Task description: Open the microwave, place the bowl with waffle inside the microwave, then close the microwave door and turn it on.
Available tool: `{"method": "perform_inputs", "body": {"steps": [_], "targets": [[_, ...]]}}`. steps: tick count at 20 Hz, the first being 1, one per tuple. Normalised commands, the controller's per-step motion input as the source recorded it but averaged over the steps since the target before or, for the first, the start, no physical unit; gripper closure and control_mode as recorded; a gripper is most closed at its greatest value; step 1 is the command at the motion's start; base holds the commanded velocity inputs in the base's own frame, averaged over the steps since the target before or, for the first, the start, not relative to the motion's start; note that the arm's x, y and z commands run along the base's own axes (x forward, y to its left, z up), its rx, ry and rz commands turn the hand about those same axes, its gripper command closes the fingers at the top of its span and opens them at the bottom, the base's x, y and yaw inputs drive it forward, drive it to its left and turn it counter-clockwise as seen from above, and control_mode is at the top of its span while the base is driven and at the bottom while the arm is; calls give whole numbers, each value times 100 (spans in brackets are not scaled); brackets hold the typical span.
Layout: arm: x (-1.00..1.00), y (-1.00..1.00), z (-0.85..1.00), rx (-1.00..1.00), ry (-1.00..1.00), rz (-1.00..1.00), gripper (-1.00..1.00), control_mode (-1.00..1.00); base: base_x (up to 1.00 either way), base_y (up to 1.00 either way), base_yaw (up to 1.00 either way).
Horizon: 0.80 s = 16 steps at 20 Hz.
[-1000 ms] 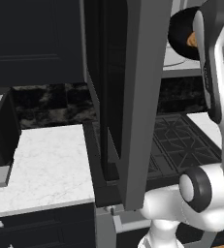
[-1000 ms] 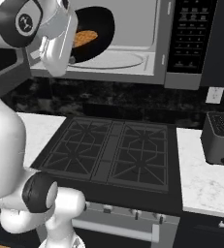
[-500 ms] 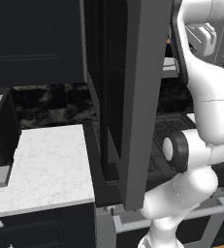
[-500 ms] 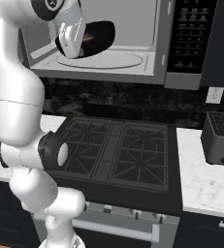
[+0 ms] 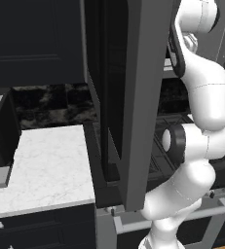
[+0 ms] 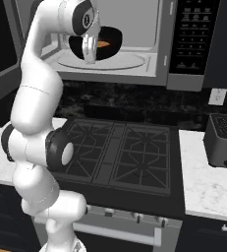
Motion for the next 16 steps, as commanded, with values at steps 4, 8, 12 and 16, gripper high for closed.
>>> {"method": "perform_inputs", "body": {"steps": [4, 8, 12, 16], "targets": [[92, 0, -42, 10, -8, 3, 100, -100, 0, 0, 0], [94, 0, -26, 11, -8, 1, 100, -100, 0, 0, 0], [99, -3, 0, 11, -3, 1, 100, -100, 0, 0, 0], [95, -5, 0, 4, 0, 1, 100, -100, 0, 0, 0]]}}
